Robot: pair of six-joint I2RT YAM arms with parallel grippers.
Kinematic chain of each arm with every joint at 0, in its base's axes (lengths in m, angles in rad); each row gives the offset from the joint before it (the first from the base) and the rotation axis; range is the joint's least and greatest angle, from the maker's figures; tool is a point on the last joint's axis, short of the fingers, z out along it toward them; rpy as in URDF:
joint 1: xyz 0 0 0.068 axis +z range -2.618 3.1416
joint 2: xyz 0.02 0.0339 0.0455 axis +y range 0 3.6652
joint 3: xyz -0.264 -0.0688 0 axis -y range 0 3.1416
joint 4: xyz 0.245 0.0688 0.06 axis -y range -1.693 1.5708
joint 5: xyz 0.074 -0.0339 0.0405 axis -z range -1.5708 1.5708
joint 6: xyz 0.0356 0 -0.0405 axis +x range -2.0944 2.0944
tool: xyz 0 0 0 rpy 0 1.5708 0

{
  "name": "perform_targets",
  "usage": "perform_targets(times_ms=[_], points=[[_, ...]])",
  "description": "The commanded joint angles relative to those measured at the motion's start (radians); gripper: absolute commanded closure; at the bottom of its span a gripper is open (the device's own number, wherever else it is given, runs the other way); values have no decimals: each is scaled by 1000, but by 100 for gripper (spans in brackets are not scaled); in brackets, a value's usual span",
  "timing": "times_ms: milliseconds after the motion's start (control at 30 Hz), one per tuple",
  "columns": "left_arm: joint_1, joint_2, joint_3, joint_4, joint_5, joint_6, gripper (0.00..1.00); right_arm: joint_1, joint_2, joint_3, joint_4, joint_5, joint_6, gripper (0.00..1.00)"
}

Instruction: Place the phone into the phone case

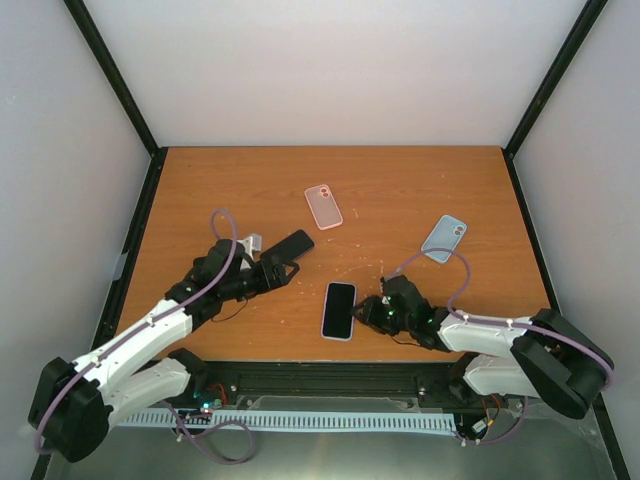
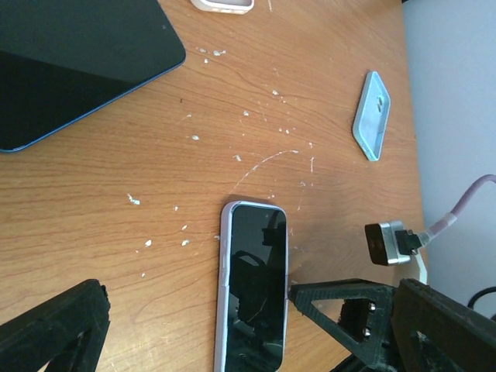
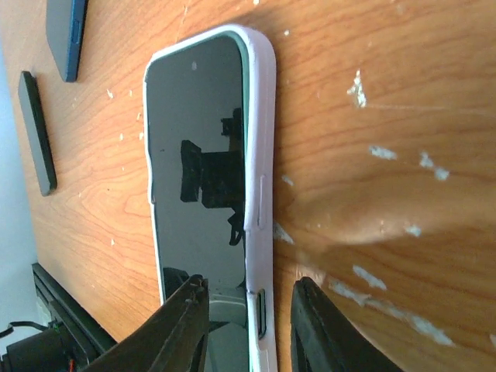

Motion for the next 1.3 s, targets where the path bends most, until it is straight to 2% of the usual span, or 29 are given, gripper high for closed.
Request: perform_targets(times_ms=[0,200,400,567,733,800,1033,1200,1267], points=[[5,33,26,9,-1,4,1,31,-50,39,-134,50,-17,72],[12,67,74,-29,-25,33,0,97,-47,89,-244,101,10,72],[40,88,102,-38,-40,39,0,149,61,114,-212,78,27,73],[147,147,106,7,56,40,1,190,148,125,-264,116,41,84],[212,225,150,22,27,62,0,192,176,170,-359,178,16,96],[236,273,176,16,27,67,0,193,179,202,-423,231,4,97],[286,411,212,66,71,111,1,192,199,245,-458,273,-37,97],[288,518,253,130,85,150,1,180,92,359,-539,335,-168,83],[288,558,282,145,43,176,1,145,51,379,-518,336,-233,77]])
